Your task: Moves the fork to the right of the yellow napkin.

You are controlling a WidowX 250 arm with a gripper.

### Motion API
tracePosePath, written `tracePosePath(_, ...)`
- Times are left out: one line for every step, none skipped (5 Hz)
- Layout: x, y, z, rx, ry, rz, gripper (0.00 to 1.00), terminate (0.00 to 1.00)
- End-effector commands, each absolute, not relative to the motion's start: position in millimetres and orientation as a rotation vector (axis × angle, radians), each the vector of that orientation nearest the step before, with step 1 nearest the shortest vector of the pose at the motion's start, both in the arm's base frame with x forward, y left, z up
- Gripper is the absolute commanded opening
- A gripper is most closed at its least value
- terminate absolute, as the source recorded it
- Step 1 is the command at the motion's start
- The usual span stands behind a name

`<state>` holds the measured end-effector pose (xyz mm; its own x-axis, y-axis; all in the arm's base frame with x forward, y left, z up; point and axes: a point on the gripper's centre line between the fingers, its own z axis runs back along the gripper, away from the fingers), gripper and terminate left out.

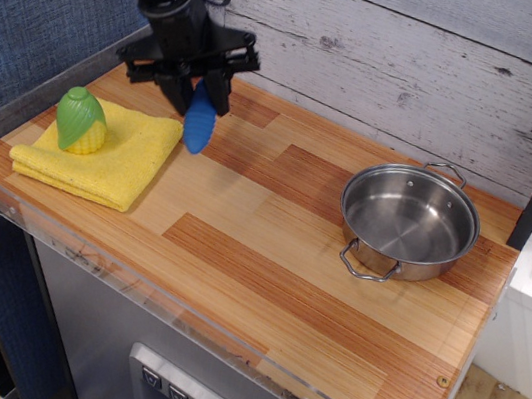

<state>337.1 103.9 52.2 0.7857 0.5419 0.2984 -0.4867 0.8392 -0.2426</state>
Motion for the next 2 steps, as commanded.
tracePosePath(334,109,35,-0.173,-0.367,0.609,0.0,0.0)
tracePosePath(331,107,20,-0.168,-0.34,0.629,0.0,0.0)
